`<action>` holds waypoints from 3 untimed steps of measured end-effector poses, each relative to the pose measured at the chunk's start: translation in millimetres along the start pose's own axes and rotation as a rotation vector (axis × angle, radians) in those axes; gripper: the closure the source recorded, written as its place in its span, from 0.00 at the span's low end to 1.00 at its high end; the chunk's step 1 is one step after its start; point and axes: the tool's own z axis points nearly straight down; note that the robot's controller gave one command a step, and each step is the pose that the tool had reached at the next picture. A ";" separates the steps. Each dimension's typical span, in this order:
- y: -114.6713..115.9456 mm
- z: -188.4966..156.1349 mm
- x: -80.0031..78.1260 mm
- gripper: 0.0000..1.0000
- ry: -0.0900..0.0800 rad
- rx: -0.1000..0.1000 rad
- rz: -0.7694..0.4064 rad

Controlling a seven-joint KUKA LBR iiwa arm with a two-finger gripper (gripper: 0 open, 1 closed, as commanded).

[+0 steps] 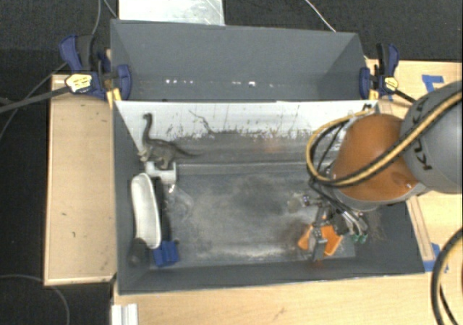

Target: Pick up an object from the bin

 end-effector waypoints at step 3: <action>-47.5 -23.2 6.9 0.00 -0.003 0.003 -0.189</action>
Offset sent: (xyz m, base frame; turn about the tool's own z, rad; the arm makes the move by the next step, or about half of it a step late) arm -0.0084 0.0118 -0.0213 -0.1293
